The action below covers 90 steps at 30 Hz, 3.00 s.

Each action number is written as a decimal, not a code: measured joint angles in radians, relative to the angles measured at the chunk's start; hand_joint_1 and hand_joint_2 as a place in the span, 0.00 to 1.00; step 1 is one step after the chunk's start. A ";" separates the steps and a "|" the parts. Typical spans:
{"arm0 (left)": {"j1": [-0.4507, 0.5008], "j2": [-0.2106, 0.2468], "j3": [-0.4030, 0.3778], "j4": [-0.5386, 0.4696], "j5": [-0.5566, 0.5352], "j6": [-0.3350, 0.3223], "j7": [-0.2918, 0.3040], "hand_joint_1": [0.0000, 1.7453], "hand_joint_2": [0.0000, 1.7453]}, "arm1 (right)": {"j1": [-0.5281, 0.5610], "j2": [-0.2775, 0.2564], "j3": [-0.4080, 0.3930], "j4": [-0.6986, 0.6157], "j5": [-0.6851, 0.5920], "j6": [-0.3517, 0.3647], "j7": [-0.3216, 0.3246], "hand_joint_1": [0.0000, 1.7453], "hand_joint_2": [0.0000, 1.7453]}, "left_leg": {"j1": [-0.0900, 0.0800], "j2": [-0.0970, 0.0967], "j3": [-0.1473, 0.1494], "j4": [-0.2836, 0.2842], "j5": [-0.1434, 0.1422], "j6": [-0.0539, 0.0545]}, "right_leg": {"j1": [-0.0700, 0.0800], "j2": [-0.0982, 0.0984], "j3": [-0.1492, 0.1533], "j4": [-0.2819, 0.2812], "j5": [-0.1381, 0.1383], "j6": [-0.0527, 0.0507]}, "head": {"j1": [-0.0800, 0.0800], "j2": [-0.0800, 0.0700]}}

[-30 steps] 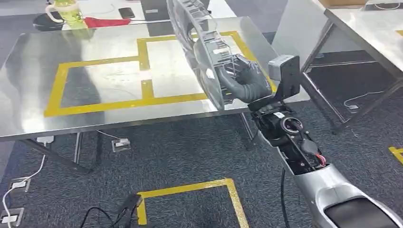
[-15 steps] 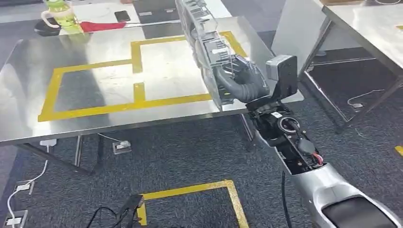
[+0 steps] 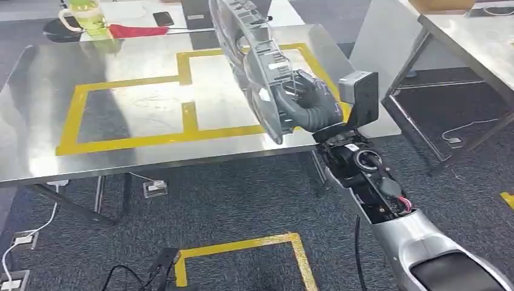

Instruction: Take the parts from the cabinet and place them on the table.

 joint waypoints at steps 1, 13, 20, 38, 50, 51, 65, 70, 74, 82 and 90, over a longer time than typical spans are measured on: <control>0.000 0.000 0.000 0.000 0.000 0.000 0.000 0.00 1.00 | 0.001 0.000 0.000 0.002 0.000 0.000 0.000 1.00 1.00 | -0.001 0.000 0.000 0.001 -0.001 0.002 | 0.000 0.000 -0.031 0.053 -0.009 0.001 | 0.002 0.000; -0.001 -0.001 0.000 0.000 0.003 -0.003 -0.001 0.00 1.00 | -0.005 0.002 0.000 0.007 0.001 -0.001 0.000 1.00 1.00 | -0.005 -0.001 -0.018 0.085 -0.068 -0.043 | -0.002 0.000 0.113 -0.290 0.168 -0.045 | -0.001 0.000; 0.000 0.000 0.000 0.000 0.004 -0.003 -0.002 0.00 1.00 | -0.004 0.004 0.000 0.014 0.010 -0.001 0.001 1.00 1.00 | 0.002 0.000 -0.077 0.139 -0.022 -0.048 | -0.001 0.004 0.125 -0.289 0.156 -0.046 | -0.026 0.000; -0.002 -0.004 0.000 0.000 0.004 -0.003 -0.002 0.00 1.00 | -0.009 0.008 0.002 0.025 0.011 0.001 0.000 1.00 1.00 | -0.009 -0.009 0.012 0.013 -0.020 -0.010 | 0.012 -0.001 0.108 -0.284 0.165 -0.022 | 0.013 0.000; 0.000 -0.002 0.000 0.000 0.005 -0.003 -0.002 0.00 1.00 | -0.008 0.009 0.002 0.027 0.011 0.000 0.000 1.00 1.00 | 0.003 -0.001 -0.100 0.202 -0.059 -0.050 | 0.002 0.003 0.129 -0.297 0.160 -0.048 | -0.025 0.000; 0.000 -0.002 0.000 0.000 0.004 -0.003 -0.002 0.00 1.00 | -0.009 0.009 0.002 0.027 0.011 0.000 0.000 1.00 1.00 | 0.003 0.000 -0.053 0.101 -0.009 -0.048 | 0.001 0.004 0.132 -0.295 0.156 -0.045 | -0.027 0.000; -0.007 -0.005 -0.002 0.000 -0.009 -0.020 0.004 0.00 1.00 | -0.168 0.009 0.046 0.056 0.380 -0.114 0.165 1.00 1.00 | -0.001 -0.005 0.006 0.007 -0.009 -0.001 | 0.003 -0.001 -0.001 -0.048 0.087 -0.005 | 0.012 0.000; -0.020 -0.006 -0.003 0.000 -0.012 -0.024 0.004 0.00 1.00 | -0.288 0.041 0.132 0.111 0.585 -0.108 0.226 1.00 1.00 | -0.007 -0.004 0.006 0.015 -0.018 -0.020 | 0.011 0.001 0.093 -0.274 0.168 -0.021 | 0.010 0.000; -0.021 -0.006 -0.003 0.000 -0.012 -0.024 0.003 0.00 1.00 | -0.338 0.058 0.181 0.143 0.663 -0.130 0.245 1.00 1.00 | -0.003 -0.001 -0.018 0.073 -0.058 -0.044 | 0.004 -0.001 0.107 -0.287 0.170 -0.042 | 0.004 0.000; -0.017 -0.003 -0.016 0.000 -0.012 -0.023 0.002 0.00 1.00 | -0.372 0.072 0.265 0.214 0.715 -0.138 0.272 1.00 1.00 | 0.003 0.001 -0.064 0.085 0.014 -0.047 | 0.004 0.001 0.118 -0.286 0.159 -0.044 | -0.031 0.000; -0.019 -0.005 -0.021 0.000 -0.009 -0.022 -0.001 0.00 1.00 | -0.395 0.077 0.312 0.256 0.854 -0.168 0.340 1.00 1.00 | 0.002 -0.001 -0.024 0.008 0.011 -0.009 | 0.009 -0.001 0.093 -0.218 0.104 -0.008 | -0.012 0.000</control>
